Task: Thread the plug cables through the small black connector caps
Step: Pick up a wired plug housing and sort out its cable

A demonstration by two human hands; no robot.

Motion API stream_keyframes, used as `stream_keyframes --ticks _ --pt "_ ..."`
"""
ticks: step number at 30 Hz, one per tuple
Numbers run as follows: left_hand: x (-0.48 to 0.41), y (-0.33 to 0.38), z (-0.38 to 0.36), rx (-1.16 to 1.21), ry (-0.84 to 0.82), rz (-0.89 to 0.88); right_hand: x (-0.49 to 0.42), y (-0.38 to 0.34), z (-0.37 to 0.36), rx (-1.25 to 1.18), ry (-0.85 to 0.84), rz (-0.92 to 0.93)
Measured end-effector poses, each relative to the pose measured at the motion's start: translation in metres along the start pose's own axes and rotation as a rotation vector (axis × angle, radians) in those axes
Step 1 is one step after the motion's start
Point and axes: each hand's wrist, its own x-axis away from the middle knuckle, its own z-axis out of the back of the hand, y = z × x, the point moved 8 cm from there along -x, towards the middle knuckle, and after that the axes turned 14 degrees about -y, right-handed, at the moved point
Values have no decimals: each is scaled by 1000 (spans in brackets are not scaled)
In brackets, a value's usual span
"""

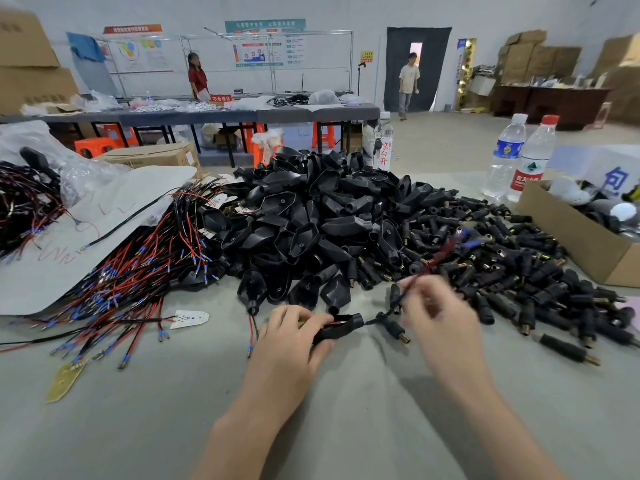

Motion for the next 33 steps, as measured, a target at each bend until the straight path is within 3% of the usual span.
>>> stream_keyframes --ticks 2,6,10,12,15,19,23,33 --pt "0 0 -1 -13 -7 -2 2 8 -22 -44 -116 -74" --pt "1 3 2 -12 9 -14 -3 26 -15 -266 -66 -133" --pt "1 5 2 -8 10 -24 1 12 -43 262 -432 10" --pt "1 6 2 -12 6 -38 5 13 -52 347 -527 43" --pt "2 11 3 -13 -5 -80 1 17 -50 288 -476 26" --pt "4 16 4 49 2 -111 -1 21 -59 559 -489 33" --pt "4 4 13 219 73 -17 -1 23 -62 518 -502 38" --pt "3 -5 16 201 49 -19 2 12 -66 356 -466 168"
